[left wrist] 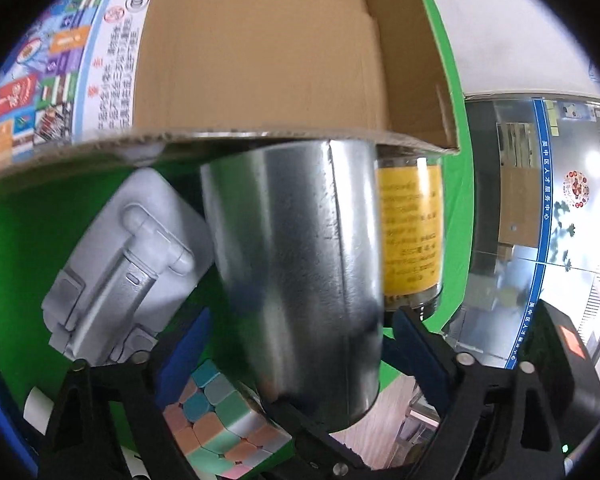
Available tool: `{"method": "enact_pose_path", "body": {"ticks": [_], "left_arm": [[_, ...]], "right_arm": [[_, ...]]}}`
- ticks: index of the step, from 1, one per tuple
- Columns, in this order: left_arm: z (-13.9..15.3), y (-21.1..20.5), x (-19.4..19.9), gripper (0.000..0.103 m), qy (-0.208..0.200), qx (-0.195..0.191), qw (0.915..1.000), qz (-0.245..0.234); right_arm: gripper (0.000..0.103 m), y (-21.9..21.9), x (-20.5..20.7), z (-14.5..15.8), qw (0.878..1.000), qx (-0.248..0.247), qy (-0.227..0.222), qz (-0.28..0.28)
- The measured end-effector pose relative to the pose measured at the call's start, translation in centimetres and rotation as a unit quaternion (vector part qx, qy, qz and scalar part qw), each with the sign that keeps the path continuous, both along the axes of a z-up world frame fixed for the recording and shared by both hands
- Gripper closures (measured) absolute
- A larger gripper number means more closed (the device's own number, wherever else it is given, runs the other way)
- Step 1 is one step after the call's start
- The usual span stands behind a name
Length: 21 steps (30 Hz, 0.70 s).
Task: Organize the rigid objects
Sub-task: 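Grasp the silver metal can with the left gripper and lift it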
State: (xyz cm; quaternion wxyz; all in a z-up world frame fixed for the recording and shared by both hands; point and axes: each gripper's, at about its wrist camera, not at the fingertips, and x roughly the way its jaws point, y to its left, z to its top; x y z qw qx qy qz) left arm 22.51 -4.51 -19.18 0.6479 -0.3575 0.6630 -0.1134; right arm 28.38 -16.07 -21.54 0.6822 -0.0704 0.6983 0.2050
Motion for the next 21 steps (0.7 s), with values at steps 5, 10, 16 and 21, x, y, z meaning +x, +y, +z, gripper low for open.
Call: {"method": "enact_pose_path", "body": {"ticks": [5,10,16,21], "left_arm": [[0.2,-0.8,-0.5,0.022,-0.001,-0.008,1.0000,-0.002],[0.8,-1.2,-0.9,0.022,-0.006,0.004,1.0000,0.004],[3.1,-2.7,-2.2,0.023,-0.033,0.035,0.9988,0.007],[8.0,-5.2,-4.1,0.023,-0.082,0.076,0.9937,0.001]], "right_arm": [[0.021,0.4,-0.5,-0.1,1.000,0.002,-0.001,0.000],[0.020,0.9,-1.1,-0.2,1.000,0.007,-0.002,0.004],[0.021,1.4,-2.1,0.3,0.999,0.023,-0.022,0.014],[0.021,0.7,-3.7,3.9,0.997,0.057,-0.059,0.007]]}}
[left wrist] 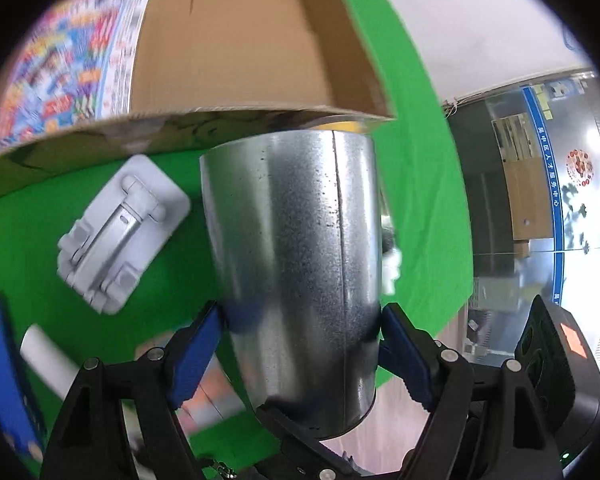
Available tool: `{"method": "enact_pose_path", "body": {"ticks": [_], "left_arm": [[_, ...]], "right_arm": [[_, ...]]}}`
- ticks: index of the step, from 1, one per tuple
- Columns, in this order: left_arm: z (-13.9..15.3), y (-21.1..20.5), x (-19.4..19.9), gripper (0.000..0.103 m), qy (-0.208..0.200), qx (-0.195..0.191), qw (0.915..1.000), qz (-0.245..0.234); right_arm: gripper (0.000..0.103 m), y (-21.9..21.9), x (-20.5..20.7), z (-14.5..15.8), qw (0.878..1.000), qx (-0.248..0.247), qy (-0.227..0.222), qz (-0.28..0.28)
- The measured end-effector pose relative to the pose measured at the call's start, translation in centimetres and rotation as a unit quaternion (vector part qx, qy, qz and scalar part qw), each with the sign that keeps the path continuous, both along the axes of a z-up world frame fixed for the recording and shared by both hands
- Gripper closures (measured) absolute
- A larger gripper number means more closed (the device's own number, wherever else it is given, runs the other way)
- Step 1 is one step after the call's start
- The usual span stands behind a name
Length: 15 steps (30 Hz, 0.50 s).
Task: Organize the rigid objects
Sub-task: 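Grasp the silver metal can with the left gripper and lift it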
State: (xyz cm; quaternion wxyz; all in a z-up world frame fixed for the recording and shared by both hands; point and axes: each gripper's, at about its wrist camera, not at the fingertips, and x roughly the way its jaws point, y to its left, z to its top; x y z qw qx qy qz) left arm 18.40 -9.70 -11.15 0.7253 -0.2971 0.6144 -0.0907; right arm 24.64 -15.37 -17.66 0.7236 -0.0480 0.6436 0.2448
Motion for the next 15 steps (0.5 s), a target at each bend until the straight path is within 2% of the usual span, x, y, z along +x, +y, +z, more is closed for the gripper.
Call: {"method": "enact_pose_path", "body": {"ticks": [9,15], "left_arm": [[10.5,-4.2,-4.2,0.023,-0.102,0.051,0.9934,0.014],[14.6,-6.9,-5.0,0.023,-0.145,0.068,0.9870,0.010]], "right_arm": [[0.021,-2.0,-4.0,10.7,0.993,0.054,-0.102,0.015],[0.021,-2.7,-5.2,15.5,0.986,0.066,-0.152,0.016]]}}
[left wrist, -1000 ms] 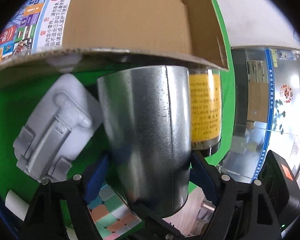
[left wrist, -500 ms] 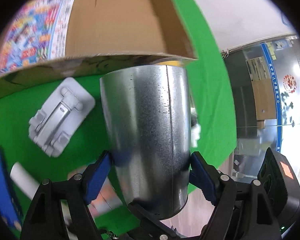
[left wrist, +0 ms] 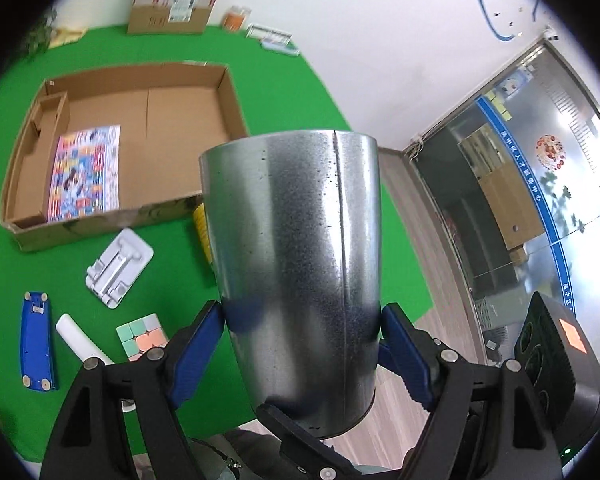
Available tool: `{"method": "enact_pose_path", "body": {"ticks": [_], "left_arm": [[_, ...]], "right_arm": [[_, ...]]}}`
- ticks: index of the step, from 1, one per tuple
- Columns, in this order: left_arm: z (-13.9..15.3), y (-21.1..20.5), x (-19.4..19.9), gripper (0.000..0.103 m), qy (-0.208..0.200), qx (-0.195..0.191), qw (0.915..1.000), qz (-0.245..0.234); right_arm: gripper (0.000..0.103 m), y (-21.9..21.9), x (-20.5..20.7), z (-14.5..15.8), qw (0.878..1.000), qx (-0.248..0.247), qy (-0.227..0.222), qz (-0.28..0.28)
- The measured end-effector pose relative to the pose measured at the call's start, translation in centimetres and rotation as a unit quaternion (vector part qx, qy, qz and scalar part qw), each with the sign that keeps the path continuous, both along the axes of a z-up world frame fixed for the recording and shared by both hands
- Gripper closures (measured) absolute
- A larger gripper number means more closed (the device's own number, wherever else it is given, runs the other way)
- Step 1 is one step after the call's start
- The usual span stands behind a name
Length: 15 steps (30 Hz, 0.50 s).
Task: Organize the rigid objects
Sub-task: 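Grasp the silver metal can with the left gripper and lift it, then carry the silver can over the tray and lower it beside the board-game box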
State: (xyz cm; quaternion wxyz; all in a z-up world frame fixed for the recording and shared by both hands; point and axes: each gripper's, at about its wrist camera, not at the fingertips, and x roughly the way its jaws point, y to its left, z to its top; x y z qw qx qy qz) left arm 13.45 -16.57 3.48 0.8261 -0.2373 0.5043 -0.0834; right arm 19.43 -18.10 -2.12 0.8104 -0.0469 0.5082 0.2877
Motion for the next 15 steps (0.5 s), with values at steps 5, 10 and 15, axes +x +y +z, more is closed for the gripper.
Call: {"method": "enact_pose_path", "body": {"ticks": [5,10,15], "left_arm": [[1.1,-0.1,-0.7,0.023,-0.011,0.010,0.9999,0.005],[1.9,0.5,-0.3,0.023,-0.017,0.008,0.9998,0.010],[1.7,2.2,1.5,0.023,-0.021,0.001,0.9998,0.005]], "right_arm": [[0.021,1.4,-0.9,1.8,1.000,0.011,-0.020,0.004],[0.021,3.3,-0.2,2.1,1.000,0.012,-0.025,0.007],[0.021,3.7,1.1,1.8,1.000,0.002,-0.027,0.011]]}}
